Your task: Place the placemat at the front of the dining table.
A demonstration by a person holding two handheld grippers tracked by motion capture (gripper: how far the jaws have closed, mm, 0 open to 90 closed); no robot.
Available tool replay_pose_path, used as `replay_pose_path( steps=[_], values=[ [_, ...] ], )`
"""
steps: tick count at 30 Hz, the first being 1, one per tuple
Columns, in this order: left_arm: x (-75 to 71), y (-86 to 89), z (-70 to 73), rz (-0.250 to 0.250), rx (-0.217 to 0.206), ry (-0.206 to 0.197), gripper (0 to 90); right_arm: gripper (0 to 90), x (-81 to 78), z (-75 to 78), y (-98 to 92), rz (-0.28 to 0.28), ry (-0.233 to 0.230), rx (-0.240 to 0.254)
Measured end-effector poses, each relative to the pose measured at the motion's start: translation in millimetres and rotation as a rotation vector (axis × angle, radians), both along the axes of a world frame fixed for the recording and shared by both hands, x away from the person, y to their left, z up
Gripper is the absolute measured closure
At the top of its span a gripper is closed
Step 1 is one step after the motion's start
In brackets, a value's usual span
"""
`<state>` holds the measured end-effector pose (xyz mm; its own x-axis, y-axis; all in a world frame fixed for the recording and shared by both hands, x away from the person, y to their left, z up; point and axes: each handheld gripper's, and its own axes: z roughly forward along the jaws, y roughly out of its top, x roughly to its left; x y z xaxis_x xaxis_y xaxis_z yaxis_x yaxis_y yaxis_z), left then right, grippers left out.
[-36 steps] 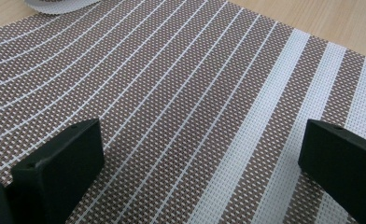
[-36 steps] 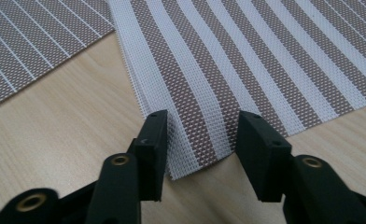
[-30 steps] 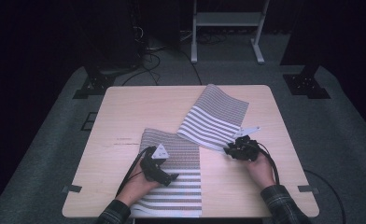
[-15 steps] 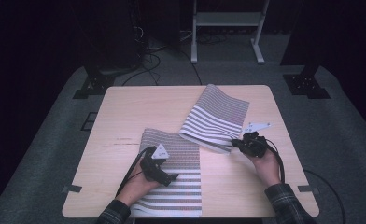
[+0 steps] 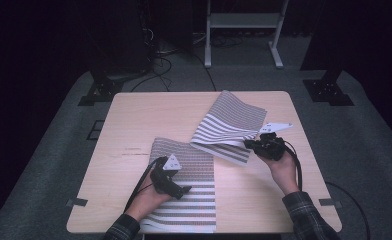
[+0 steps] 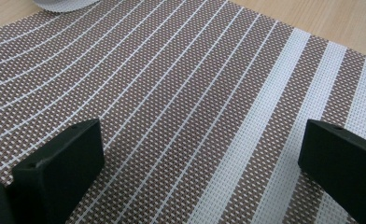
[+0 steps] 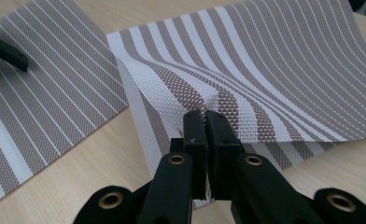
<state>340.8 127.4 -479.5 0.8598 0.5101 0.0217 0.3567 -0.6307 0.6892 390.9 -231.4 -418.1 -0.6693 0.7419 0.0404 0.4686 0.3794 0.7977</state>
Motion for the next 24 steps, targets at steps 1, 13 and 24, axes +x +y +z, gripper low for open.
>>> replay_pose_path(
  steps=[1,13,24],
  values=[
    [0.1,-0.1,0.2,-0.001,0.002,0.0,0.0,87.4,1.6,0.9,1.3,0.006,0.001,0.002],
    [0.1,-0.4,0.2,0.002,0.002,0.002,0.0,87.6,13.5,15.3,20.9,0.034,-0.03,0.028],
    [0.0,-0.4,0.0,0.003,-0.001,0.002,0.0,87.7,29.2,29.3,49.2,0.074,-0.06,0.041]
  ],
)
